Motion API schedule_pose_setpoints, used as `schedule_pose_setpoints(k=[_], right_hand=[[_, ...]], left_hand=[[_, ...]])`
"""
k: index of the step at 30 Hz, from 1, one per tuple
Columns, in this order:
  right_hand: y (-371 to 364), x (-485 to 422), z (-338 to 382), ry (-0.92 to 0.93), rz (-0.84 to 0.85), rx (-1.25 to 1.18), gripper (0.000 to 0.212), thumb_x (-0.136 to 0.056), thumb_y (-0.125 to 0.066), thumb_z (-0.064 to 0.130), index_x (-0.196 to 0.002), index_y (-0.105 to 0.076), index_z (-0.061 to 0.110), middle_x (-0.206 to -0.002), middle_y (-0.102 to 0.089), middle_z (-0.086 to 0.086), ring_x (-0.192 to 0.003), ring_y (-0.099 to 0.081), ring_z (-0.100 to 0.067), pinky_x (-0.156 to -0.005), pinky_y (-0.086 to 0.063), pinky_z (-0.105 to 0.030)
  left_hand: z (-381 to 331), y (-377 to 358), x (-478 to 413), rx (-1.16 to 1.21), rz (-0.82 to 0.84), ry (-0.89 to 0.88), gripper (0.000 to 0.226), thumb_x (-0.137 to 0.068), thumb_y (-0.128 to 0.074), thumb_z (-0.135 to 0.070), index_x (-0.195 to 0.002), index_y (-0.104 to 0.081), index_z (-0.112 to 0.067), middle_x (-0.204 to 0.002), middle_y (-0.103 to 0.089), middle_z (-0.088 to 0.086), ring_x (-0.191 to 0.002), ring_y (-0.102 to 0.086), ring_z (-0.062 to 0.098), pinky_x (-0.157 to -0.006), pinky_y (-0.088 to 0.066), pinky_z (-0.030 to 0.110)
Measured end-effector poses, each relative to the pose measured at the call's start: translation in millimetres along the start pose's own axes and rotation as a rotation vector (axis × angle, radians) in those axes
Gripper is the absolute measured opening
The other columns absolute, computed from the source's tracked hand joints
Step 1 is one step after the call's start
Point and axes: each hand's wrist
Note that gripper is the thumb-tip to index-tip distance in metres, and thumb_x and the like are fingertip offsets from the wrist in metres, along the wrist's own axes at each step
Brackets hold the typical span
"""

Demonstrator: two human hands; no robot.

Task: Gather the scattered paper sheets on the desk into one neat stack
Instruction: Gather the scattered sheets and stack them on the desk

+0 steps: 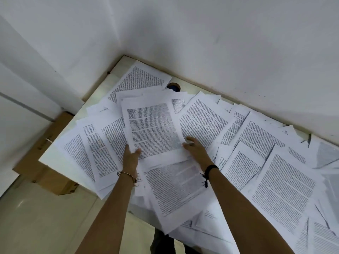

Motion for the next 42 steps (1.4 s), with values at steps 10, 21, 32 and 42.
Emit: schedule_pose_setpoints(k=[10, 21, 32, 42], right_hand=[[90.9, 39.5, -82.7, -0.183, -0.141, -0.482, 0.067, -0.06, -0.086, 0.047, -0.112, -0.069, 0.01, -0.112, -0.071, -0.009, -0.104, -0.067, -0.024, -0.086, -0.055, -0.034], [109.0, 32.1, -96.5, -0.078, -0.229, -0.424, 0.044, -0.08, -0.073, 0.008, -0.122, -0.061, 0.01, -0.114, -0.07, -0.01, -0.103, -0.068, -0.028, -0.085, -0.056, -0.043], [53.5, 32.7, -84.2, -0.056, -0.294, -0.608, 0.045, -0.09, -0.062, 0.035, -0.131, -0.055, 0.018, -0.119, -0.067, -0.004, -0.108, -0.065, -0.022, -0.084, -0.055, -0.037], [86.5, 23.9, -93.9, -0.057, -0.255, -0.516, 0.031, -0.084, -0.069, 0.008, -0.114, -0.063, 0.007, -0.113, -0.068, -0.014, -0.105, -0.064, -0.033, -0.086, -0.054, -0.041]], left_hand=[[14.2, -90.6, 54.0, 0.547, -0.104, 0.147, 0.056, -0.099, -0.037, -0.003, -0.146, -0.019, -0.026, -0.143, -0.042, 0.015, -0.104, -0.056, 0.03, -0.095, -0.046, 0.049], [-29.5, -14.2, -23.3, 0.261, -0.124, -0.001, 0.05, -0.093, -0.056, -0.032, -0.134, -0.043, -0.007, -0.131, -0.054, 0.022, -0.113, -0.057, 0.036, -0.089, -0.051, 0.052], [-30.1, -26.7, -21.2, -0.166, 0.039, 0.104, 0.019, -0.084, -0.062, -0.009, -0.066, -0.056, -0.008, -0.058, -0.048, 0.005, -0.056, -0.041, 0.018, -0.048, -0.038, 0.021], [-75.7, -0.4, -64.3, -0.523, 0.032, -0.154, 0.041, -0.091, -0.058, -0.019, -0.13, -0.048, -0.011, -0.134, -0.051, 0.013, -0.121, -0.049, 0.033, -0.1, -0.044, 0.044]])
Point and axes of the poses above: each hand's wrist, its own x-axis away from the middle knuckle, its own y-axis out of the back of the hand, z = x × y
